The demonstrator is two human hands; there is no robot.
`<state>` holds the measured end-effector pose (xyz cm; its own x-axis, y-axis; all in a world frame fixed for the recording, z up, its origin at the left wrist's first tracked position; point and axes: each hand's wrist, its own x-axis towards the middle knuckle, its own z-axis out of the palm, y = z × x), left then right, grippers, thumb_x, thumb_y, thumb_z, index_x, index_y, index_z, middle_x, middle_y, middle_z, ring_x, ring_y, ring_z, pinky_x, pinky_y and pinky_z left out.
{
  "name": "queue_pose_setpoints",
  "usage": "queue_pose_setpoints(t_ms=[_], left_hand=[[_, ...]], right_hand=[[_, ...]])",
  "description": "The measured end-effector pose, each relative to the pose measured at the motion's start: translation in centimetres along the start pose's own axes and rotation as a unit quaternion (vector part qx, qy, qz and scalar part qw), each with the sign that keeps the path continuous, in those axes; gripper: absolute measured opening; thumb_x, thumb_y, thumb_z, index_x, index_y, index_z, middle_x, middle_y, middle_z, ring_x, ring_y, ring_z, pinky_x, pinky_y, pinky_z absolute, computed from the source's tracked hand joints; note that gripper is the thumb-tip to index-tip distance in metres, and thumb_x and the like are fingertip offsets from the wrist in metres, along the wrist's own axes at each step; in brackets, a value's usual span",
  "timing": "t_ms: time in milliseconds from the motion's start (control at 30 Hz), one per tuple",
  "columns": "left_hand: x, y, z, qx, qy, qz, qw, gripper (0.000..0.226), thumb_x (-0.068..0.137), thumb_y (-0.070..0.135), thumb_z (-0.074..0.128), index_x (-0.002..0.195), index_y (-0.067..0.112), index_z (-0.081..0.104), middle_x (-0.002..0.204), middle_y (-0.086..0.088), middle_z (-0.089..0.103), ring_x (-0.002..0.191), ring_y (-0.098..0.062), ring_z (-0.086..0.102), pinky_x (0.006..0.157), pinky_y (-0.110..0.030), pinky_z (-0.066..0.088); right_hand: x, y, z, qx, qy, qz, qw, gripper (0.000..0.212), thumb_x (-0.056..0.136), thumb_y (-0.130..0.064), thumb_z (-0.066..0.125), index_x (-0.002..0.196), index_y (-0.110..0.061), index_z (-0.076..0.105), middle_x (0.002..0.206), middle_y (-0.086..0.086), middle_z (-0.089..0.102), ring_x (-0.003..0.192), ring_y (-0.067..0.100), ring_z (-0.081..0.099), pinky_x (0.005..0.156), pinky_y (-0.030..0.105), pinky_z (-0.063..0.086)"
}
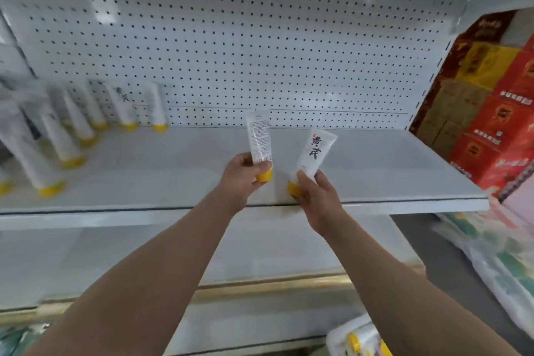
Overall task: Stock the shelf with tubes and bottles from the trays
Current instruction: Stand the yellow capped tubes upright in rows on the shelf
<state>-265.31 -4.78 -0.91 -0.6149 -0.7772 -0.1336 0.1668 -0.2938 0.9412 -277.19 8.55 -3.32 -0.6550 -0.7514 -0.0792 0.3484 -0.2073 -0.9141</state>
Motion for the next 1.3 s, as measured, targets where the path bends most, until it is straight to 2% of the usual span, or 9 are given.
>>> queue_pose_setpoints(t_ms=[100,233,367,467,600,800,933,1067,1300], left_hand=[[1.6,2.2,-6.7,0.061,0.064,0.040,0.995,0.026,0.082,0.006,0.077,0.104,0.014,0.067,0.102,-0.004,0.072,0.090,-0.020,0.066,0.085,-0.033,0.054],[3.4,5.4,-15.7,0.138,0.161,0.083,0.974,0.037,0.079,0.006,0.080,0.112,0.008,0.065,0.100,-0.005,0.071,0.082,-0.015,0.065,0.070,-0.022,0.049],[5.7,7.8,-23.5,0.196,0.231,0.102,0.947,0.035,0.077,0.013,0.083,0.106,0.017,0.063,0.102,-0.004,0.072,0.092,-0.020,0.067,0.085,-0.034,0.053],[7.4,8.8,-27.2,0.241,0.274,0.108,0.925,0.037,0.078,0.015,0.082,0.108,0.021,0.062,0.100,0.002,0.070,0.091,-0.017,0.065,0.087,-0.029,0.050],[9.5,9.3,-30.1,0.296,0.321,0.097,0.894,0.040,0.078,0.021,0.081,0.114,0.019,0.063,0.103,0.004,0.068,0.098,-0.018,0.064,0.088,-0.028,0.047],[12.1,8.8,-31.6,0.283,0.343,0.109,0.889,0.040,0.080,0.021,0.079,0.115,0.015,0.060,0.108,-0.001,0.069,0.098,-0.019,0.061,0.086,-0.026,0.044],[12.9,9.0,-31.6,0.287,0.355,0.112,0.883,0.038,0.084,0.021,0.075,0.118,0.017,0.060,0.111,0.000,0.069,0.103,-0.020,0.062,0.088,-0.024,0.043],[13.6,8.8,-31.7,0.288,0.356,0.110,0.883,0.040,0.086,0.020,0.073,0.123,0.018,0.058,0.115,0.000,0.068,0.103,-0.020,0.063,0.087,-0.024,0.043],[14.9,8.0,-32.6,0.314,0.366,0.101,0.870,0.030,0.088,0.031,0.069,0.116,0.025,0.058,0.111,0.003,0.066,0.098,-0.022,0.061,0.083,-0.030,0.044]], right_hand=[[2.5,2.6,6.7,-0.010,-0.015,0.023,1.000,0.031,0.094,-0.012,0.068,0.125,-0.013,0.065,0.107,0.009,0.068,0.090,0.023,0.063,0.088,0.039,0.052],[5.3,5.4,15.8,-0.025,-0.026,0.037,0.999,0.026,0.093,-0.007,0.068,0.119,-0.009,0.065,0.105,0.009,0.070,0.089,0.022,0.066,0.092,0.038,0.056],[7.8,7.6,23.2,-0.040,-0.039,0.047,0.997,0.011,0.093,-0.006,0.067,0.103,-0.008,0.066,0.107,0.011,0.069,0.096,0.025,0.068,0.098,0.040,0.055],[9.6,9.2,26.6,-0.057,-0.020,0.032,0.998,0.013,0.090,-0.003,0.069,0.101,-0.010,0.065,0.101,0.009,0.070,0.090,0.023,0.068,0.096,0.039,0.056],[11.4,10.9,28.6,-0.143,0.004,-0.012,0.990,0.019,0.087,-0.007,0.073,0.101,-0.019,0.067,0.101,0.006,0.072,0.084,0.019,0.069,0.086,0.035,0.055],[14.3,12.2,29.1,-0.315,0.025,-0.063,0.946,0.034,0.082,-0.032,0.076,0.113,-0.028,0.063,0.111,-0.007,0.070,0.102,0.013,0.066,0.091,0.037,0.054],[16.1,11.9,29.8,-0.380,0.035,-0.072,0.921,0.039,0.087,-0.029,0.074,0.123,-0.022,0.062,0.108,-0.008,0.066,0.091,0.010,0.059,0.072,0.020,0.041],[18.4,11.6,29.9,-0.418,0.027,-0.072,0.905,0.038,0.089,-0.028,0.072,0.125,-0.022,0.060,0.108,-0.009,0.063,0.075,0.001,0.056,0.065,0.016,0.037],[22.8,11.4,29.5,-0.447,0.052,-0.096,0.888,0.032,0.090,-0.031,0.070,0.118,-0.016,0.063,0.101,-0.007,0.062,0.092,0.014,0.055,0.076,0.025,0.038]])
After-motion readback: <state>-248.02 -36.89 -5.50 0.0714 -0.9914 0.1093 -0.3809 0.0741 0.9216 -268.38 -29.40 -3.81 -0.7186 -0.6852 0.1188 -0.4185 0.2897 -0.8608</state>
